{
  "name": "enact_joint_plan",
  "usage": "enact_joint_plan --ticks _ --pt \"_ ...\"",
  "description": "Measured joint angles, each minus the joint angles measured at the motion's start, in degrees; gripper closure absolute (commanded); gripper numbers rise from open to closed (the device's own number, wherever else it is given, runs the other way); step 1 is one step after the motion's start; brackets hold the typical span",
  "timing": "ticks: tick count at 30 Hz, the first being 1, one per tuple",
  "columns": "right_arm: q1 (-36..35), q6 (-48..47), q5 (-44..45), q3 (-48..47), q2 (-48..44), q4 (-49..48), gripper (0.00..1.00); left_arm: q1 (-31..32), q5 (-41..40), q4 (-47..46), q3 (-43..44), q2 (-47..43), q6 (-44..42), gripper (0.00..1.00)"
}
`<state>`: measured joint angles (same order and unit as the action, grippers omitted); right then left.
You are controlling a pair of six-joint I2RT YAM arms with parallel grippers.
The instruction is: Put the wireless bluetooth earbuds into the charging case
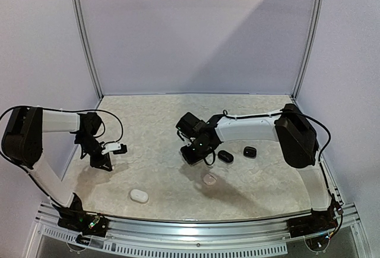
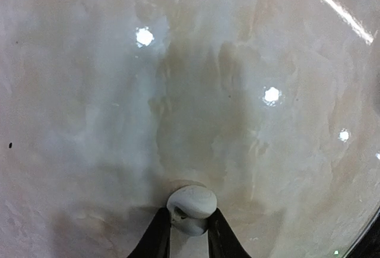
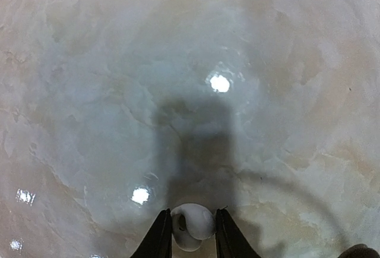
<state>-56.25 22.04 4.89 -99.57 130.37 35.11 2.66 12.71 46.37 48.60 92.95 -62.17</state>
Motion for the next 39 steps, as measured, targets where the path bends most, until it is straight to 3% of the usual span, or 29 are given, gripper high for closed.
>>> enact_joint_plan --ticks 11,17,22,28,35,39 --pt "0.4 8.9 4.4 11.1 -6.5 -3.9 0.74 11.0 -2.1 0.2 0.7 0.0 7.6 0.84" --pt "0.9 12.3 5.5 13.9 -8.2 -4.6 0.73 23.3 -1.4 0.9 5.1 4.2 11.9 0.85" --pt "1.3 14.3 6.4 16.3 -9.8 -5.1 0.64 29.3 -2.8 4.3 11.0 9.1 15.5 0.83" --pt "1.6 14.7 7.0 17.6 -10.9 -4.7 0.52 33.6 -2.7 6.5 15.2 12.3 18.3 0.63" --pt "1.7 11.6 5.9 17.7 -12.2 -4.3 0.46 36.0 2.4 3.8 15.8 12.3 18.2 0.42" --pt "1.7 8.2 4.7 15.5 -14.1 -3.2 0.44 35.8 3.7 4.6 15.8 9.1 17.5 0.36"
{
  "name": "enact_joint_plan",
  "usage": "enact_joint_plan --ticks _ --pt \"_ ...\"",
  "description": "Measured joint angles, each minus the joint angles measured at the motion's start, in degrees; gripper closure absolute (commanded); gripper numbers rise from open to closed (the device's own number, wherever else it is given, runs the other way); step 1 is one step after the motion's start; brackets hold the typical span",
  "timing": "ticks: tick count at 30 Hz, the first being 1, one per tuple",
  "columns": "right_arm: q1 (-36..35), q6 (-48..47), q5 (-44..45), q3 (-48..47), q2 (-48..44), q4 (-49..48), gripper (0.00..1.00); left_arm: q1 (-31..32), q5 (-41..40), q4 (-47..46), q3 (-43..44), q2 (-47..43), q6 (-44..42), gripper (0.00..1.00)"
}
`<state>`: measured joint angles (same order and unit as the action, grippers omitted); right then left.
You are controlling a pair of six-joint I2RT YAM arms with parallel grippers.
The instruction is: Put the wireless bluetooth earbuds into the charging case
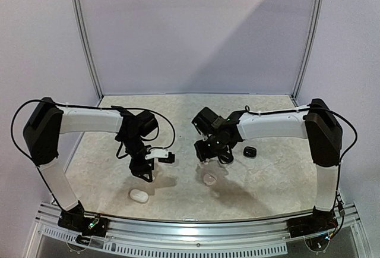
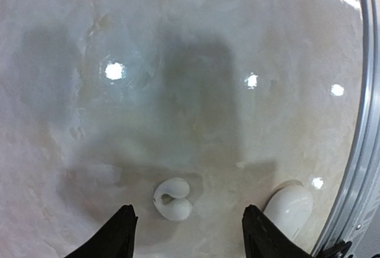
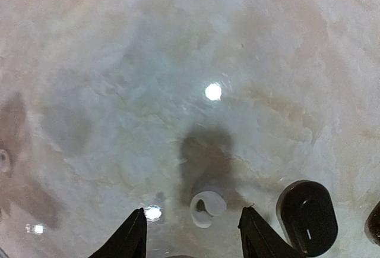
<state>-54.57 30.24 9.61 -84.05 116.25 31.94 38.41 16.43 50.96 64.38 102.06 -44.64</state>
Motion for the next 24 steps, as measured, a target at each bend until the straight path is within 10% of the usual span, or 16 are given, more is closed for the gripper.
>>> enact_joint_plan --ticks 12,18,24 --pt "-9.2 -18.5 -5.6 -6.2 -4.0 -8.4 0.33 -19.9 5.9 2.9 -5.6 -26.0 0.8 0.24" --pt "-20.3 -28.4 -8.6 -15.3 4.8 -13.5 0.24 -29.9 6.4 3.8 -15.3 -41.1 3.3 0.01" --pt "-23.6 -32.3 -9.8 -20.7 14.6 -14.3 0.23 -32.7 2.5 2.7 -23.4 -54.1 7.7 0.01"
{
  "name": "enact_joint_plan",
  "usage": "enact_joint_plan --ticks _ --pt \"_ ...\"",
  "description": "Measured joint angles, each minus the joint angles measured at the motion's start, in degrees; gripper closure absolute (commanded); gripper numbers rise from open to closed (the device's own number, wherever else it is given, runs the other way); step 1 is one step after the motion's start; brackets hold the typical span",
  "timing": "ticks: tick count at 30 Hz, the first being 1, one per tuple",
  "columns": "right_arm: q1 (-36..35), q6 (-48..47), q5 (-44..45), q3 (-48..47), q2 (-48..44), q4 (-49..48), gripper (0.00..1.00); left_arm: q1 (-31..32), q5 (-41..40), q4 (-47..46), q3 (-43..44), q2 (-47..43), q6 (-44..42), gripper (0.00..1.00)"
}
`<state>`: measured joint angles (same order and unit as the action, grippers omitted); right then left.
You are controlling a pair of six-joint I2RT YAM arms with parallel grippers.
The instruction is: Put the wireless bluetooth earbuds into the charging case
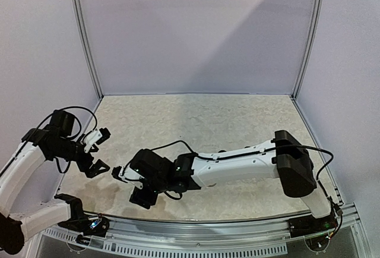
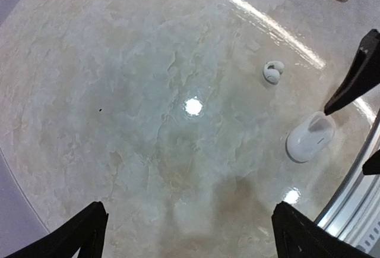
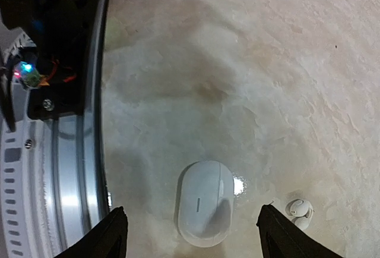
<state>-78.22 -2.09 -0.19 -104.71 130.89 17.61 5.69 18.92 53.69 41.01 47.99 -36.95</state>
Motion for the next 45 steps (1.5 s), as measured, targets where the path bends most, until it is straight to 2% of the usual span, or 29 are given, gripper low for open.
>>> enact_joint_plan --ticks 5,10,12,15,22,26,32,36,45 --pt "0.6 0.0 2.3 -2.1 5.2 0.6 0.24 -0.3 -3.3 -0.8 -2.9 -5.6 2.5 0.01" --pt "0.2 -0.6 4.0 -4.0 8.1 2.9 0.29 -0.4 -4.3 -1.9 -3.3 -8.1 3.0 0.01" --pt "-0.1 -0.5 4.5 -4.6 8.3 3.6 0.35 -0.4 -4.5 -2.0 -3.4 -8.7 3.0 0.01" --pt "-0.5 -0.2 5.2 -4.8 8.3 4.5 0.53 -0.5 -4.6 -2.1 -3.5 -9.5 3.0 0.01" --pt "-0.7 -0.7 5.6 -6.4 8.8 7.0 0.55 -0.6 -4.6 -2.1 -4.0 -11.8 2.9 0.01" --pt "-0.7 -1.7 5.7 -7.1 9.1 7.8 0.76 -1.0 -4.5 -2.2 -4.2 -12.7 2.7 0.01" --pt "-0.7 -3.0 6.1 -6.8 9.0 7.6 0.82 -1.1 -4.4 -2.2 -4.3 -12.8 2.6 0.01" --pt "-0.8 -4.8 7.3 -1.7 6.3 4.0 0.84 -1.1 -4.1 -2.2 -4.4 -11.9 2.5 0.01" --pt "-0.4 -15.6 12.5 3.5 -1.5 -0.3 0.88 -1.2 -2.3 -2.0 -4.4 -8.3 2.0 0.01"
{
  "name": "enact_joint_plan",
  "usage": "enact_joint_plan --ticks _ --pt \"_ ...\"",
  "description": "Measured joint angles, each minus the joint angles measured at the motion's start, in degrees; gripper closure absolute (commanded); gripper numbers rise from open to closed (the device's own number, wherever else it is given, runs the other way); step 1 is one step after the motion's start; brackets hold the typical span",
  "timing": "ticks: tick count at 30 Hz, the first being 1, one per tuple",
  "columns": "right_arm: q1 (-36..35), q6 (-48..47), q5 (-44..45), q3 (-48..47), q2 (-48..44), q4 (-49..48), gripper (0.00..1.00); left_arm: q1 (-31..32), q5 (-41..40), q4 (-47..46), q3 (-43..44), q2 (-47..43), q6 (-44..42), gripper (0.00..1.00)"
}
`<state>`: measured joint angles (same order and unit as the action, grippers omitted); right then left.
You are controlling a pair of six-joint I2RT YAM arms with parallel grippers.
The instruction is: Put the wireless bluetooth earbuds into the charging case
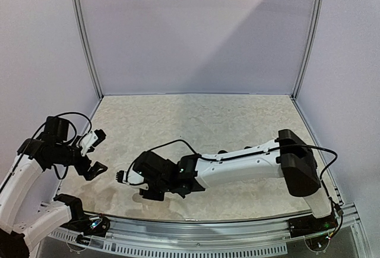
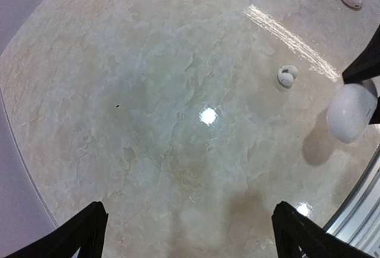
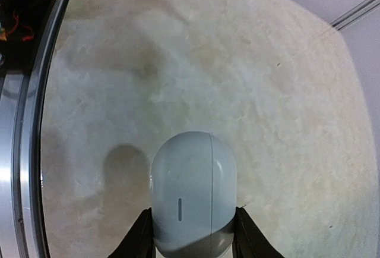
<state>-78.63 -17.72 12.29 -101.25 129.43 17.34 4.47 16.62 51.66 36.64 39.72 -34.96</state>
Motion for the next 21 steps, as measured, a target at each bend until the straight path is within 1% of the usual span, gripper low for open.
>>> enact_joint_plan --ticks 8,11,13,15,17,20,21 --pt "2.9 -10.9 4.0 3.4 -10.0 -8.9 0.91 -0.1 1.8 -0.1 0.0 3.5 -0.3 0.01" --pt "4.8 -14.4 4.9 4.4 -12.2 -12.4 0.92 -0.3 6.3 0.0 0.0 1.1 -1.6 0.01" --pt "5.9 -16.3 5.4 4.5 -12.9 -14.7 0.93 -0.3 11.0 -0.7 0.0 -3.4 -1.3 0.01" --pt "6.7 -18.1 5.9 4.5 -13.2 -16.4 0.93 -0.3 15.8 -4.2 0.0 -7.9 2.1 0.01" --pt "7.3 -20.2 6.3 4.5 -13.4 -17.6 0.93 -0.3 20.5 -9.9 0.1 -10.8 7.6 0.01" --pt "7.6 -22.7 6.7 4.5 -13.6 -18.7 0.93 -0.2 28.7 -19.9 0.1 -11.2 18.4 0.01" --pt "7.5 -23.5 6.7 4.5 -13.7 -18.9 0.93 -0.2 31.9 -24.0 -0.2 -10.8 23.5 0.01"
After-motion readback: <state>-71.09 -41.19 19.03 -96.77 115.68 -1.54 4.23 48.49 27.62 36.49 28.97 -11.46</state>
